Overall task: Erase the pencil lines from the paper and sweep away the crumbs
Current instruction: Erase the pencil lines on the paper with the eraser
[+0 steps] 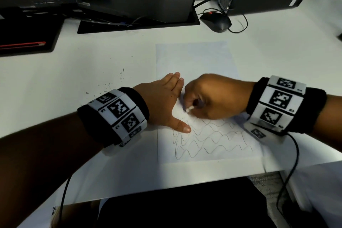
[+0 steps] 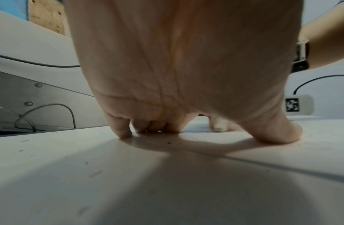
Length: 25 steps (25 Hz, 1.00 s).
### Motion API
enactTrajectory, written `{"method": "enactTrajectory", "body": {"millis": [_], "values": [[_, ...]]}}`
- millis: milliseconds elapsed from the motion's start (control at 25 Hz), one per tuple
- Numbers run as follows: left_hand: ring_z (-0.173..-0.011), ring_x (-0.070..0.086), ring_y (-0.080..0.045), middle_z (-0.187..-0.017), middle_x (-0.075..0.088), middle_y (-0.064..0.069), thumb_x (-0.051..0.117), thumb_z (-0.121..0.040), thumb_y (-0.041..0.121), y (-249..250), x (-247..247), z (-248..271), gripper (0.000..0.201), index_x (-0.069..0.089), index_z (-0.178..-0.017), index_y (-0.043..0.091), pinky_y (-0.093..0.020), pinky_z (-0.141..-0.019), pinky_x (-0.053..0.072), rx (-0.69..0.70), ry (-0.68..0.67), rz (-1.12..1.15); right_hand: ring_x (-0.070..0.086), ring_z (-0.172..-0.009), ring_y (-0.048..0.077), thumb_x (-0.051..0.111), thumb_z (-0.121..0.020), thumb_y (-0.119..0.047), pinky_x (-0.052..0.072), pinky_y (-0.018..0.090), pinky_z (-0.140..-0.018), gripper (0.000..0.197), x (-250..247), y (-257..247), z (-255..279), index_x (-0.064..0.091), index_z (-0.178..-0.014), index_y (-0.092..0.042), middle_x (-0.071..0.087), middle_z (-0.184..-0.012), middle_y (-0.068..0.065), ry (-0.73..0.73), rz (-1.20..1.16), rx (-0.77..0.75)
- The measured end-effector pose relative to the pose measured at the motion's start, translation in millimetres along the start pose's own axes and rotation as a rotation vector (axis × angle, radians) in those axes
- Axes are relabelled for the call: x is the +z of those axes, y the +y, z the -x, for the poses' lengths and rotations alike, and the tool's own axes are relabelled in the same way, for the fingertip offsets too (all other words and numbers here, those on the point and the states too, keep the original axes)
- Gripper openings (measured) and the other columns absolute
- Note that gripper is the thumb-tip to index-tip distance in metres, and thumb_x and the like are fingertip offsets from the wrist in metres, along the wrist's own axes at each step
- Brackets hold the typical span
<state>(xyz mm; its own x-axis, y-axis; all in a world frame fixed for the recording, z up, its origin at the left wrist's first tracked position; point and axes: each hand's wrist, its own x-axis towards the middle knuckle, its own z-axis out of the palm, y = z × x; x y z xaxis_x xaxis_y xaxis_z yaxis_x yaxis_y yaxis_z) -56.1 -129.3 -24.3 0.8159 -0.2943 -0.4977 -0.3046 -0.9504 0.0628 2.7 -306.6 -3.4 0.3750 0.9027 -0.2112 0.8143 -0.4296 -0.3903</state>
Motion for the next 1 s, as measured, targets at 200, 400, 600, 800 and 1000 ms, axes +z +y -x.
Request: {"method": "enactTrajectory", "body": {"millis": [200,400,600,800,1000], "values": [[-0.152,-0.015,-0.018,-0.164,-0.020,-0.007,0.042,-0.065,0.091,0,0,0,0.135,-0.015,-0.156,0.010,-0.038,-0.123,0.007,0.001,0.000,-0.010,0.056,-0.069,0.002,0.066,-0.082,-0.024,0.043,0.022,-0.067,0.011,-5,8,0,0.073,-0.091,-0.025,0.066,-0.082,-0.012,0.072,0.015,0.067],[-0.151,-0.016,-0.018,-0.164,-0.021,-0.008,0.040,-0.065,0.091,0,-1,1,0.134,-0.015,-0.155,0.009,-0.041,-0.124,0.010,-0.004,-0.011,-0.028,0.056,-0.067,-0.001,0.065,-0.083,-0.025,0.045,0.021,-0.066,0.010,-3,4,4,0.072,-0.091,-0.025,0.066,-0.081,-0.013,0.025,-0.006,0.030],[-0.151,-0.016,-0.018,-0.164,-0.022,-0.007,0.042,-0.068,0.090,1,-1,3,0.132,-0.016,-0.155,0.009,-0.040,-0.124,0.009,-0.009,-0.014,-0.030,0.055,-0.066,-0.002,0.065,-0.084,-0.023,0.040,0.013,-0.063,0.011,-1,-2,7,0.073,-0.091,-0.022,0.065,-0.081,-0.013,-0.035,-0.018,-0.001],[-0.152,-0.015,-0.017,-0.164,-0.022,-0.005,0.046,-0.065,0.090,1,-4,4,0.134,-0.016,-0.156,0.014,-0.044,-0.123,0.016,-0.017,-0.029,-0.008,0.052,-0.068,-0.004,0.066,-0.088,-0.024,0.048,0.027,-0.070,0.012,-11,21,7,0.075,-0.095,-0.020,0.067,-0.087,-0.012,0.150,-0.022,0.085],[-0.152,-0.011,-0.018,-0.164,-0.020,-0.002,0.052,-0.066,0.089,12,-9,-8,0.129,-0.010,-0.158,0.024,-0.049,-0.122,0.017,0.031,0.002,0.011,0.056,-0.073,0.002,0.070,-0.083,-0.025,0.048,0.027,-0.070,0.010,-3,24,10,0.075,-0.092,-0.023,0.062,-0.084,-0.015,0.174,-0.007,0.134]]}}
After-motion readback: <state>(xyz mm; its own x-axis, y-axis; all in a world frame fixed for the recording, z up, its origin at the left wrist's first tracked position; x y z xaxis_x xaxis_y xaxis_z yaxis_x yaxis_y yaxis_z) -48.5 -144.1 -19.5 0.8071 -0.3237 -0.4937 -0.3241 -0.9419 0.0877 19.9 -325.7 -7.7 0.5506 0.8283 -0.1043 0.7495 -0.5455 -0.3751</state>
